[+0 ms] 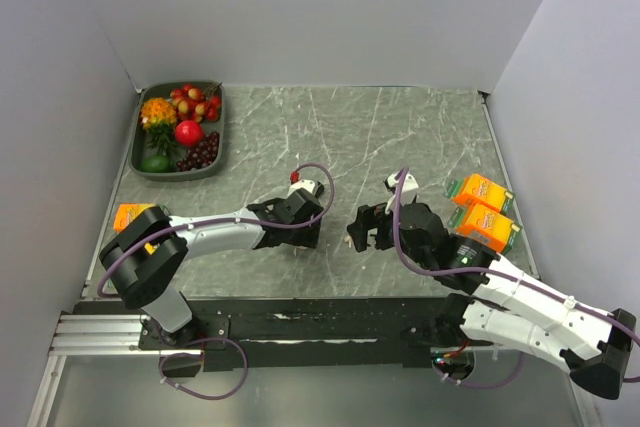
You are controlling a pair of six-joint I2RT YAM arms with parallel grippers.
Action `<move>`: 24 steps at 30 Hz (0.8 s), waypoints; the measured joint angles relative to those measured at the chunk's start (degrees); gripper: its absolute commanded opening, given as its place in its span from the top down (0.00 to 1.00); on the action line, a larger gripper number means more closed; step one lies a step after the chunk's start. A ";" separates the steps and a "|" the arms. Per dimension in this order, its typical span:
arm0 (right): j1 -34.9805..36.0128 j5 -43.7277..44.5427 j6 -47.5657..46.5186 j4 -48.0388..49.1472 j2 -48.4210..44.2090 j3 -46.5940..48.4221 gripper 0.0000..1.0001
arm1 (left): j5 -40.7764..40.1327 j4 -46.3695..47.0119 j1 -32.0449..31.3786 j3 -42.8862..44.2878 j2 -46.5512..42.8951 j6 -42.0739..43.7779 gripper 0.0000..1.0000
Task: Insert the wireless bluetooth earbuds into the charging case
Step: Pick up the charging case at the center of the board.
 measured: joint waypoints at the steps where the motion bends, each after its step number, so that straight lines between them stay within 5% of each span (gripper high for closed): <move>1: 0.00 0.00 0.00 0.00 0.02 0.00 0.00 | 0.00 -0.04 0.00 -0.02 0.00 0.09 0.25; 24: -0.35 -0.04 0.04 0.20 1.22 -0.37 0.00 | 1.44 0.07 0.00 -1.03 0.02 2.82 0.31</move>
